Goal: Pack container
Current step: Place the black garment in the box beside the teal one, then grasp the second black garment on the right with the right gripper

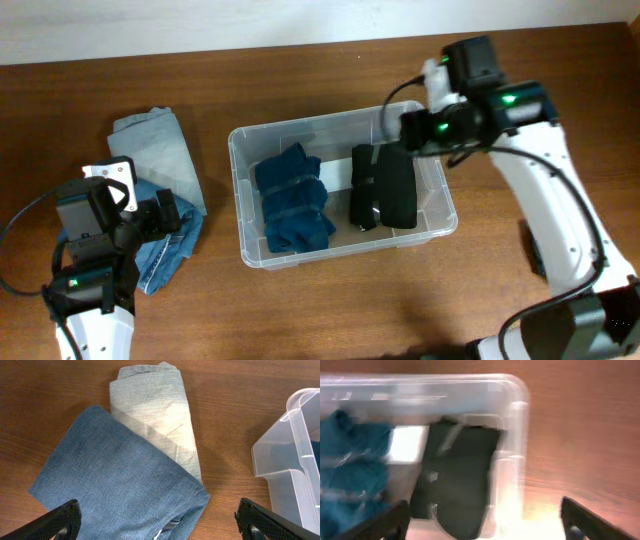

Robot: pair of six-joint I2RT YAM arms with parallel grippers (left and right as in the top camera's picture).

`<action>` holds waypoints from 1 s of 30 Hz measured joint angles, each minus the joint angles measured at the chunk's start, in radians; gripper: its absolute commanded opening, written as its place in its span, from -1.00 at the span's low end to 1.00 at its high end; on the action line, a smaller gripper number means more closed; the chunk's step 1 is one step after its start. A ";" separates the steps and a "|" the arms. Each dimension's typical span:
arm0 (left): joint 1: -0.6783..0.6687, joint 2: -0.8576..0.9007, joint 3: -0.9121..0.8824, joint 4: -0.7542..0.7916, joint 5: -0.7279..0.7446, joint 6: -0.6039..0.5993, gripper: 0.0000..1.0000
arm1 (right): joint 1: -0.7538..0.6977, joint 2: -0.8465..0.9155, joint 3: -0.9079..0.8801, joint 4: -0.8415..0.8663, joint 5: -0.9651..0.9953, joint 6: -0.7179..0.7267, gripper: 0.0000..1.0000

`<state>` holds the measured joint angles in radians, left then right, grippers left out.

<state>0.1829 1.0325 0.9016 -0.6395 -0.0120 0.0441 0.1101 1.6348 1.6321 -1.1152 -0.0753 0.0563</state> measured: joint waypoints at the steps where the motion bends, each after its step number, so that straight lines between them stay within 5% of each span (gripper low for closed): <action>1: 0.000 0.000 0.000 0.000 0.000 0.000 0.99 | -0.036 0.000 0.000 0.002 0.002 0.020 0.97; 12: 0.000 0.000 0.000 0.000 0.000 0.000 0.99 | -0.671 -0.072 -0.013 -0.120 -0.227 0.072 0.97; 20: 0.000 0.000 0.000 0.016 0.000 0.000 0.99 | -1.126 -0.089 -0.322 -0.055 -0.365 0.076 0.97; 30: 0.000 0.000 0.000 0.023 0.000 0.000 0.99 | -1.337 -0.087 -0.726 0.288 -0.420 0.156 0.97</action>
<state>0.1829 1.0325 0.9016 -0.6167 -0.0120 0.0441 -1.2266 1.5475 0.9066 -0.8272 -0.4957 0.2119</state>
